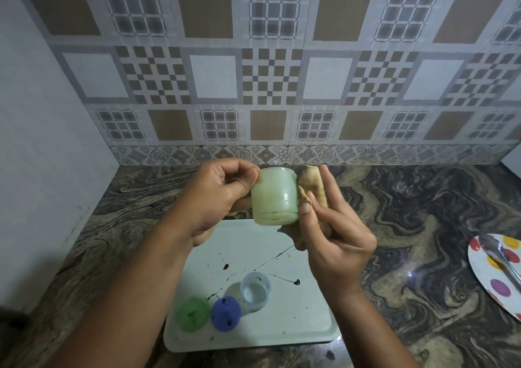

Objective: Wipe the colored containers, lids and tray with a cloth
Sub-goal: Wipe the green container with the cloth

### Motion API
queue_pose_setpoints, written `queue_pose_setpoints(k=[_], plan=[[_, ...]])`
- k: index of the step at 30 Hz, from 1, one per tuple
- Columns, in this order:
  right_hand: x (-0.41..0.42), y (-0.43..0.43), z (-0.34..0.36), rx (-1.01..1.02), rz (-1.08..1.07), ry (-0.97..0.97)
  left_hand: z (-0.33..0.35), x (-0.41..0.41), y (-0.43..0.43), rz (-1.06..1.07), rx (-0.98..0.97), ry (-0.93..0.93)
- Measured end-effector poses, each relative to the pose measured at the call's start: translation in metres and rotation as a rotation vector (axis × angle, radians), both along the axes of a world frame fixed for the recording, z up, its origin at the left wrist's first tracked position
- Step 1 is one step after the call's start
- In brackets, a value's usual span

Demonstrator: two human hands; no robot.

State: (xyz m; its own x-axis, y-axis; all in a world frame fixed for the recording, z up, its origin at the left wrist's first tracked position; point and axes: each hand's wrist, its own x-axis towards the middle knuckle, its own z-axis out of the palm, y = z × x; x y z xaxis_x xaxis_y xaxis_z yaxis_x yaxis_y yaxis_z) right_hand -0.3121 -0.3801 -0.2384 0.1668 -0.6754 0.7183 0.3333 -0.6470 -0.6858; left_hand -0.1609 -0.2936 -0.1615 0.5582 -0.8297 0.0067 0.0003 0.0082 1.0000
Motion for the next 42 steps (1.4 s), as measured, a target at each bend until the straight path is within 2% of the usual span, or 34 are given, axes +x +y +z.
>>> queue_pose_setpoints(k=[3,8,16,22,25,29,31,33,37,38,42], plan=[[0.000,0.002,0.002,0.091,0.078,-0.003,0.000,-0.002,-0.001,0.013,-0.018,-0.006],[0.005,0.011,0.005,-0.089,0.158,0.082,-0.003,-0.001,-0.004,0.088,-0.028,-0.092],[0.002,0.007,0.000,0.179,0.158,-0.080,-0.005,0.006,0.001,-0.023,-0.063,0.190],[0.003,0.009,0.002,0.242,0.179,-0.105,-0.002,0.002,0.000,-0.040,-0.096,0.235],[0.002,0.011,0.006,0.170,0.184,-0.058,-0.004,0.004,-0.002,-0.004,-0.095,0.188],[0.009,0.013,0.004,0.033,0.172,0.045,-0.006,-0.002,-0.005,0.064,-0.077,-0.080],[0.012,0.012,0.000,0.019,0.165,0.038,-0.005,-0.003,-0.005,0.083,-0.077,-0.142],[0.014,0.012,-0.001,0.075,0.181,-0.002,-0.004,0.001,-0.005,0.081,-0.068,-0.150],[0.013,0.010,0.004,0.344,0.171,-0.023,-0.005,0.003,-0.002,0.085,-0.035,-0.151],[0.012,0.010,0.005,0.304,0.162,0.020,-0.005,0.002,-0.002,0.091,-0.042,-0.168],[0.012,0.013,-0.001,-0.103,0.097,0.246,-0.003,0.002,-0.003,0.148,-0.057,-0.282]])
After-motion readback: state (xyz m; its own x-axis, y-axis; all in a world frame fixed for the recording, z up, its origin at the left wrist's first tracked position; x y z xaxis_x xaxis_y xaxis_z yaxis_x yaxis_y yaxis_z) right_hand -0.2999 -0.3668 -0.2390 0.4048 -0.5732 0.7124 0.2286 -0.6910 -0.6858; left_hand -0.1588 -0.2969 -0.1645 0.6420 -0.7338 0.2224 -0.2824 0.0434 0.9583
